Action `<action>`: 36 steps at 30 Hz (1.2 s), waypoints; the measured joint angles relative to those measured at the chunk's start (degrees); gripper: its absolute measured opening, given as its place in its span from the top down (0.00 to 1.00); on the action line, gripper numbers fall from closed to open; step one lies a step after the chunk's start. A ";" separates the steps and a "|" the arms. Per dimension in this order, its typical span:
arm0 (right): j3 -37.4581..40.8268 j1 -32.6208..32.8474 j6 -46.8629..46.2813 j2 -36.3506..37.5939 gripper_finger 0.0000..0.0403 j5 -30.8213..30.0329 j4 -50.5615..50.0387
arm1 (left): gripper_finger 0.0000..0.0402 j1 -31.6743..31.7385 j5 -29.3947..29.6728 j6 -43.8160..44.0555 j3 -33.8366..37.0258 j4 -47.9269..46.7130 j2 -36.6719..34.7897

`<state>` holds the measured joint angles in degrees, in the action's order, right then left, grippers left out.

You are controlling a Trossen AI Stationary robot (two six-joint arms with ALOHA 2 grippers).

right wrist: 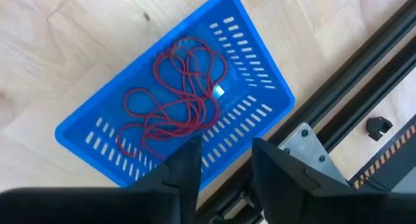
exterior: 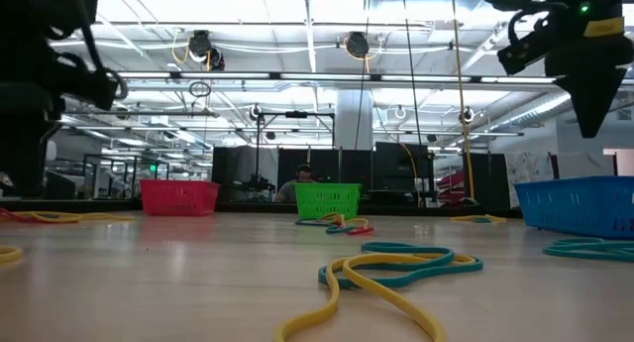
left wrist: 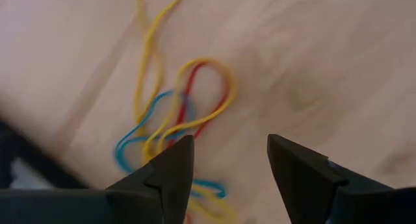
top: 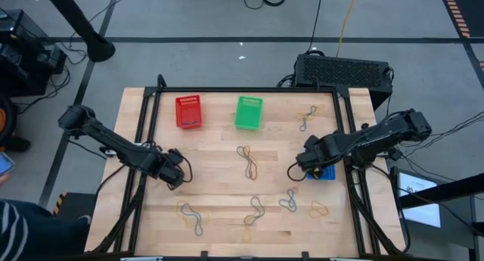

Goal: Sort rubber bands into baskets
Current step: Put the red rubber band into the blue bin

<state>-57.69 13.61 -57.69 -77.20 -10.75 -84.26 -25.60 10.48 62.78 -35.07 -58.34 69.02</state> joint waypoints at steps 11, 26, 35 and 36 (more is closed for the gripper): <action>0.00 0.00 0.33 0.06 0.63 0.62 -0.35 | 0.52 0.26 -1.00 0.96 0.04 -5.28 8.63; 0.00 0.00 0.33 0.08 0.63 0.40 1.35 | 0.53 6.24 -2.00 -4.53 1.25 -4.49 13.91; -0.01 0.00 0.55 0.08 0.63 0.25 1.90 | 0.81 6.51 -4.01 -5.16 1.35 -3.65 13.94; -0.02 0.00 0.54 0.08 0.63 0.25 1.96 | 0.86 6.51 -4.04 -5.19 1.38 -3.40 13.94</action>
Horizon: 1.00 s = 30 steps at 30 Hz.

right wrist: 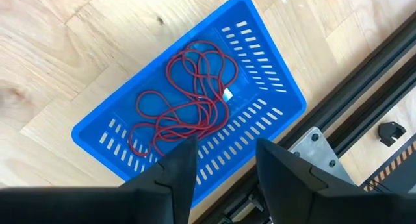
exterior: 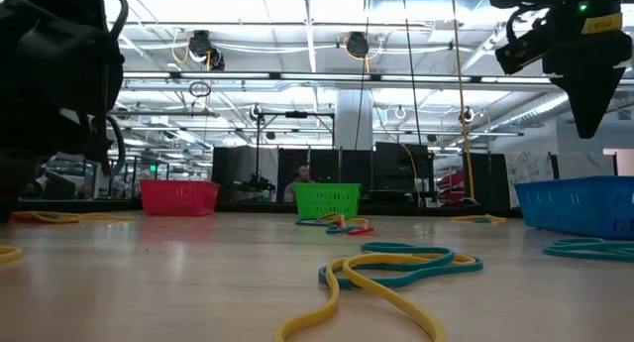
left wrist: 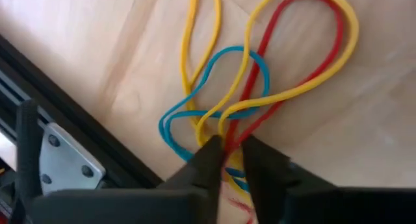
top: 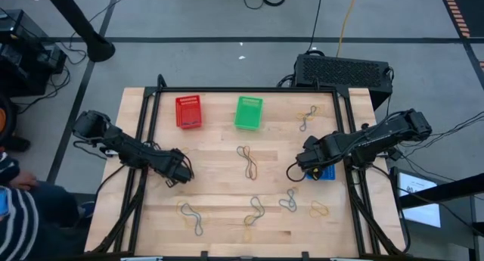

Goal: Sort rubber bands into baskets
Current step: Put the red rubber band into the blue bin

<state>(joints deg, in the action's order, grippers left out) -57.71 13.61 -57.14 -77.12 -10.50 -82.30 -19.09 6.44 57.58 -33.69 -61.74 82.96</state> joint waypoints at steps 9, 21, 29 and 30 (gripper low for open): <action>0.00 0.00 1.20 0.00 0.63 0.00 1.64 | 0.97 -0.12 1.17 -1.49 -2.01 -3.31 0.13; 0.00 0.00 2.37 0.00 0.63 0.04 2.86 | 0.97 -2.88 4.37 -4.72 -12.88 -9.97 0.07; 0.00 -0.01 2.48 0.00 0.63 0.08 5.71 | 0.97 -3.17 5.66 -10.62 -17.51 -6.15 0.04; 0.00 -0.01 3.11 0.00 0.63 0.12 7.13 | 0.97 -3.17 5.62 -11.88 -17.68 -5.10 0.04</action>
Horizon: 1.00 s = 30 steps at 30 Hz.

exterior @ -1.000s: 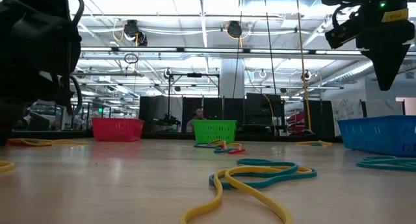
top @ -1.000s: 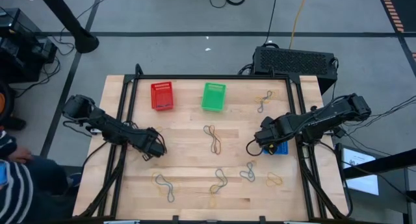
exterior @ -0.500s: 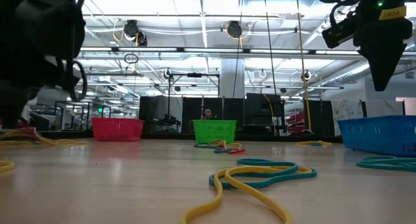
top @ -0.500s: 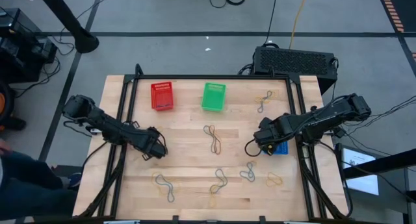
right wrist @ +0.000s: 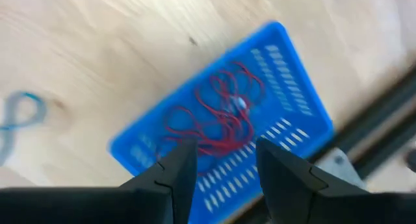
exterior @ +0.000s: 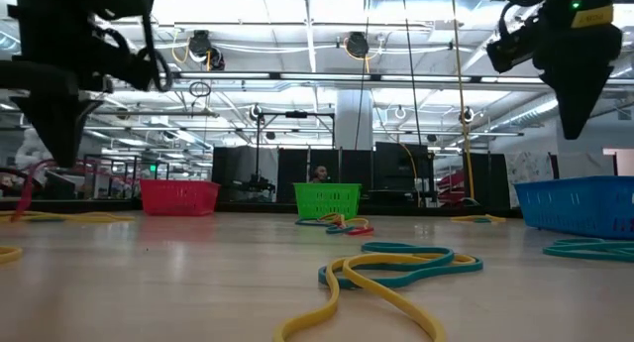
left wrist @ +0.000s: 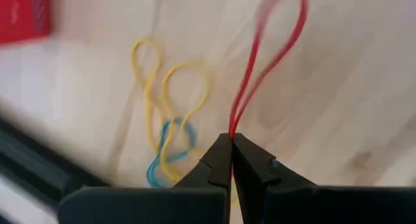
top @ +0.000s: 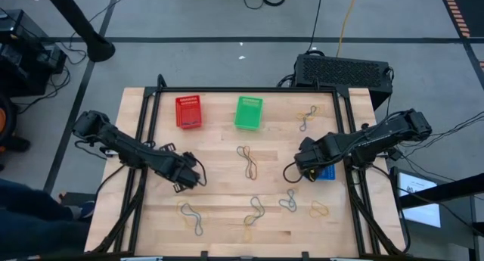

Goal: Sort rubber bands into baskets
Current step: Put the red rubber band into the blue bin

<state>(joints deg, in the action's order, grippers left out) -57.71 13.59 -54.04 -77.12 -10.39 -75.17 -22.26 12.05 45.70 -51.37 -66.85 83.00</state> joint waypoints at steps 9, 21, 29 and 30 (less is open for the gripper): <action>0.00 0.01 10.39 0.00 0.63 0.30 18.99 | 0.97 -0.37 -1.84 -4.78 -0.02 4.69 -0.10; -0.04 1.81 36.72 -7.02 0.63 -0.03 65.56 | 0.97 -1.77 -2.84 -18.31 0.00 31.19 -1.42; -0.04 2.26 45.36 -17.02 0.63 0.19 86.18 | 0.97 -1.13 -2.73 -24.47 0.00 45.56 -1.42; -0.04 2.15 45.52 -18.30 0.63 0.26 88.90 | 0.97 -0.93 -2.51 -25.06 0.00 46.88 -1.42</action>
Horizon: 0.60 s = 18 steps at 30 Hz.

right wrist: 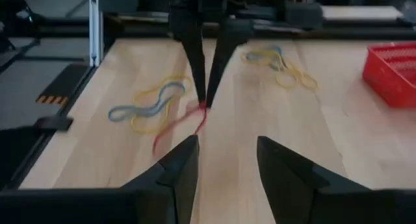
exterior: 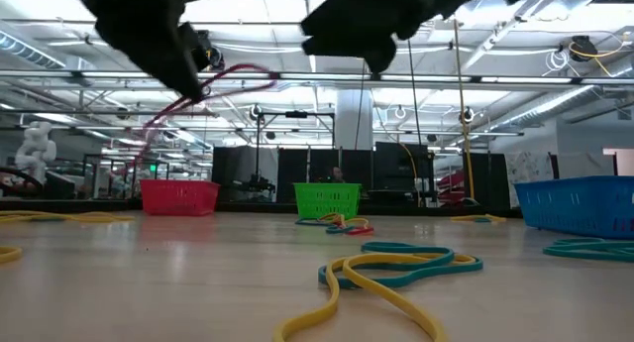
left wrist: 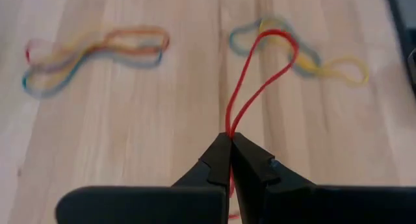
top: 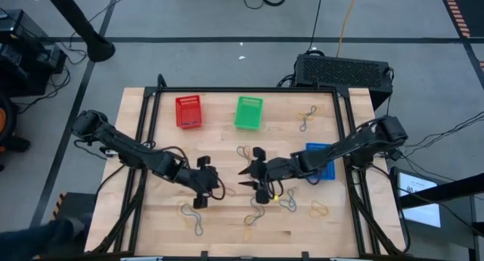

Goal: Sort rubber bands into baskets
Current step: Put the red rubber band into the blue bin

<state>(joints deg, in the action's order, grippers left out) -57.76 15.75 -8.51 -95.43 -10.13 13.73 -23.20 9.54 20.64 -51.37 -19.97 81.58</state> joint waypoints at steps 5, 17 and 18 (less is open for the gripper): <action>0.00 -0.16 -1.12 -5.03 0.63 1.56 8.08 | 0.97 1.57 2.53 -1.82 0.00 3.62 0.00; 0.02 -1.49 1.98 -8.76 0.63 -4.90 11.35 | 0.97 3.77 1.25 -7.82 0.07 8.43 2.00; 0.02 -1.49 2.71 -8.76 0.63 -4.83 11.29 | 0.97 3.71 0.76 -8.00 0.04 8.74 2.03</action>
<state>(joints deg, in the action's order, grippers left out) -57.74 14.26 -5.80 -104.18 -14.95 25.02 -19.48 10.30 12.64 -51.33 -11.22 83.61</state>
